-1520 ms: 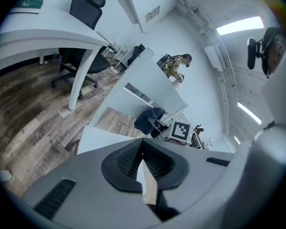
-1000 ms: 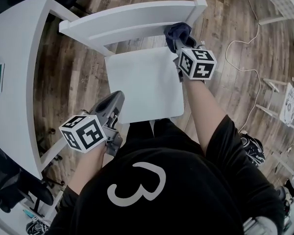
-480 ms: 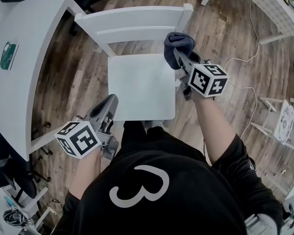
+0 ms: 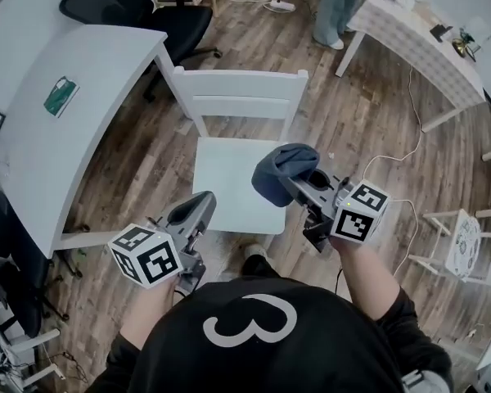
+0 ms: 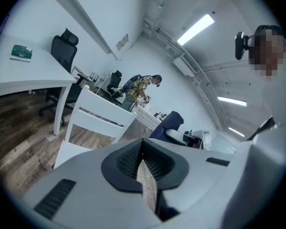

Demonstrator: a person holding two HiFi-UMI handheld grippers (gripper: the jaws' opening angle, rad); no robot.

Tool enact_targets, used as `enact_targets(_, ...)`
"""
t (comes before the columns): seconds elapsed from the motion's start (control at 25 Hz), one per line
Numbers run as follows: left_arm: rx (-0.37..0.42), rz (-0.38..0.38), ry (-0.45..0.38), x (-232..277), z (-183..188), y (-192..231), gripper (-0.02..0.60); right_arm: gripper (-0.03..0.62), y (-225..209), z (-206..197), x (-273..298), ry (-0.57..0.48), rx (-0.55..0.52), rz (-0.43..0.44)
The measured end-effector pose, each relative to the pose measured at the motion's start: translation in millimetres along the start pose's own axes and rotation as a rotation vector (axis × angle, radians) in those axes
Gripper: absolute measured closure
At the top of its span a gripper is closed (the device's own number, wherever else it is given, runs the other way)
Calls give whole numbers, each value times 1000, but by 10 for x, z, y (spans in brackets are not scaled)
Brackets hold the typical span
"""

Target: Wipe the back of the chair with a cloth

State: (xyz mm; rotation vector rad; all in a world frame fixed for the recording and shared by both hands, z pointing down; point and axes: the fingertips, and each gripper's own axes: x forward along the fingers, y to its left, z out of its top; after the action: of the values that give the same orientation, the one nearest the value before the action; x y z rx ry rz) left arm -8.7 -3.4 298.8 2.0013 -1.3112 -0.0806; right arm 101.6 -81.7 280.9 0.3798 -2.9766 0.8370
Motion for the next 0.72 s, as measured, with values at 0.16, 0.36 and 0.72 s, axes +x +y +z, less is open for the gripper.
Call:
enact_targets(0.16,75,-72,-30,-269,145,-402,568,543,627,10,-112,-2,-32,55)
enact_targets(0.36,161,-174,-62,-770,117,-894,568,543,1397,10,-340,-35,-83,61)
enact_targets(0.72,234,-237,-131,-2136,-347,-1391,568,543,2763,-477,-748,-165,-27,61)
